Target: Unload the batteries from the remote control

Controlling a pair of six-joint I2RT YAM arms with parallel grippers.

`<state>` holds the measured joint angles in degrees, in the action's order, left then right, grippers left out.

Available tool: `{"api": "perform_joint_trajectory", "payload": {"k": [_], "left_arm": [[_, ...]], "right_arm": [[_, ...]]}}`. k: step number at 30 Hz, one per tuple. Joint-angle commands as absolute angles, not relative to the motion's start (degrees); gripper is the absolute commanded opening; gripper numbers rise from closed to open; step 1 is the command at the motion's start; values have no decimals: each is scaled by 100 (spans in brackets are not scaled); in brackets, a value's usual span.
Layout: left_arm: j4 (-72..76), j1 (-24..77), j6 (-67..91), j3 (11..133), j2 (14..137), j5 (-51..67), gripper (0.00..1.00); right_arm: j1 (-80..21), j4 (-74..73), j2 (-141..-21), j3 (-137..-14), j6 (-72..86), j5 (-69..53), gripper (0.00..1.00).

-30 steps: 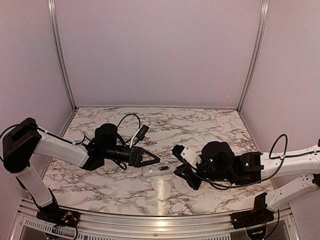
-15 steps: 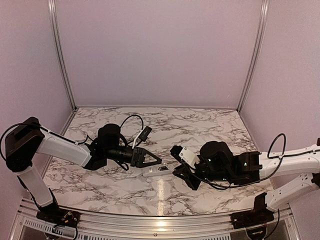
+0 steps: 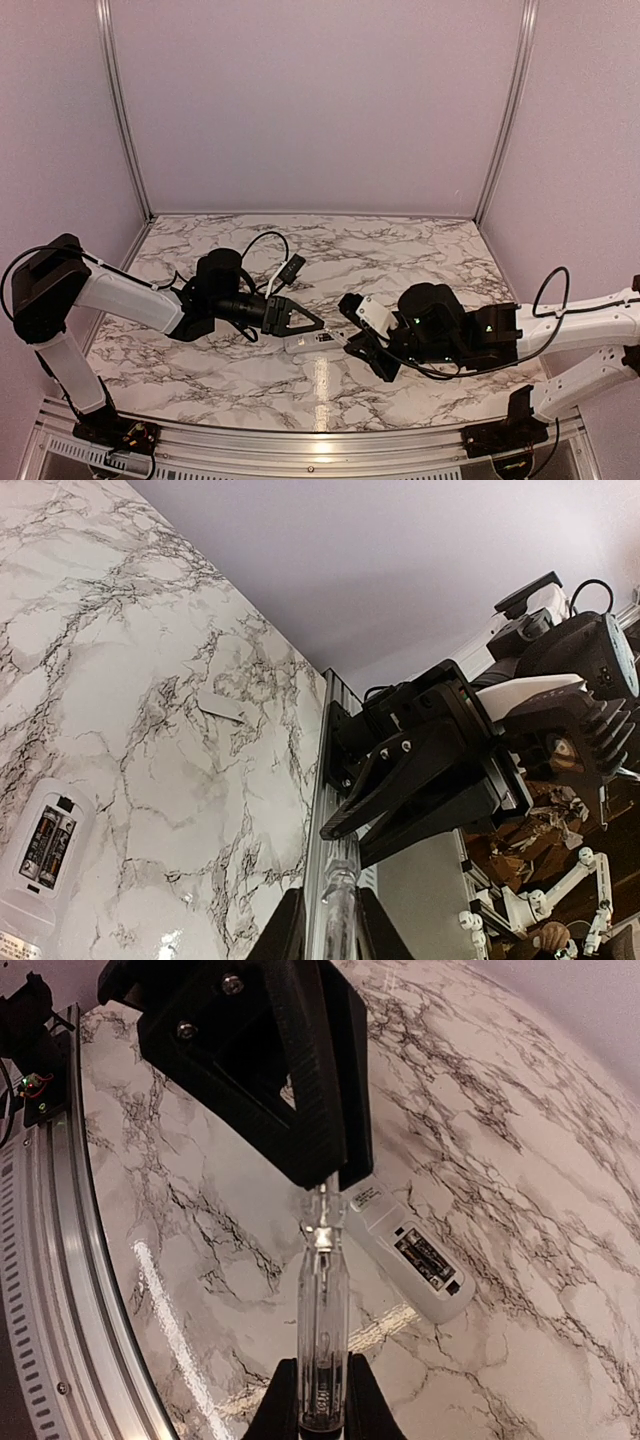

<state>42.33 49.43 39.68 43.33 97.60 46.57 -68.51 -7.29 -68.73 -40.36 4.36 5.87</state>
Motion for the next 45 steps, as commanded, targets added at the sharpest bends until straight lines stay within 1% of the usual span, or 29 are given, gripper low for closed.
{"api": "perform_joint_trajectory", "payload": {"k": [1, 4, 8, 13, 14, 16, 17, 23, 24, 25, 26, 27, 28, 29, 30, 32, 35, 39, 45], "left_arm": [[4447, 4966, 4014, 4441, 9880, 4749, 20], [4474, 4969, 4018, 4421, 9855, 4763, 23], [4474, 4971, 4019, 4412, 9834, 4755, 22], [4473, 4967, 4013, 4413, 9831, 4764, 18], [4474, 4966, 4006, 4412, 9827, 4766, 14], [4474, 4966, 3992, 4412, 9821, 4781, 2], [4465, 4967, 3988, 4412, 9825, 4781, 0], [4430, 4975, 3969, 4412, 9793, 4762, 0], [4434, 4975, 3974, 4412, 9790, 4751, 0], [4438, 4975, 3975, 4406, 9780, 4736, 0], [4445, 4975, 3979, 4395, 9768, 4713, 0], [4461, 4982, 3983, 4376, 9743, 4693, 0], [4480, 4976, 3992, 4354, 9708, 4662, 0], [4501, 4980, 3998, 4325, 9673, 4628, 0], [4526, 4980, 4011, 4291, 9622, 4597, 0], [4571, 4977, 4017, 4229, 9527, 4519, 0], [4690, 4980, 4079, 4112, 9394, 4427, 0], [4894, 4972, 4187, 3957, 9198, 4304, 0], [5185, 4930, 4354, 3700, 8907, 4118, 0]], "right_arm": [[-6915, -580, -6969, -4269, 336, 379, 0], [-6917, -583, -6980, -4265, 347, 391, 0], [-6919, -605, -6957, -4279, 343, 422, 0], [-6916, -619, -6939, -4267, 356, 423, 0], [-6914, -618, -6942, -4263, 352, 420, 0], [-6914, -616, -6925, -4249, 352, 458, 0], [-6917, -615, -6915, -4247, 353, 468, 0], [-6916, -583, -6884, -4215, 486, 722, 0], [-6910, -580, -6883, -4212, 549, 841, 2], [-6914, -572, -6875, -4205, 617, 952, 12], [-6910, -560, -6867, -4198, 713, 1026, 35], [-6921, -524, -6839, -4163, 847, 1071, 55], [-6917, -447, -6792, -4116, 962, 1129, 68], [-6910, -295, -6729, -4057, 1131, 1162, 77], [-6908, -125, -6665, -3979, 1260, 1134, 84], [-6803, 264, -6573, -3849, 1519, 860, 89], [-6681, 763, -6499, -3695, 1882, 458, 91], [-6561, 1398, -6446, -3533, 2349, 142, 91], [-6315, 2666, -6211, -2993, 3074, -145, 89]]}}
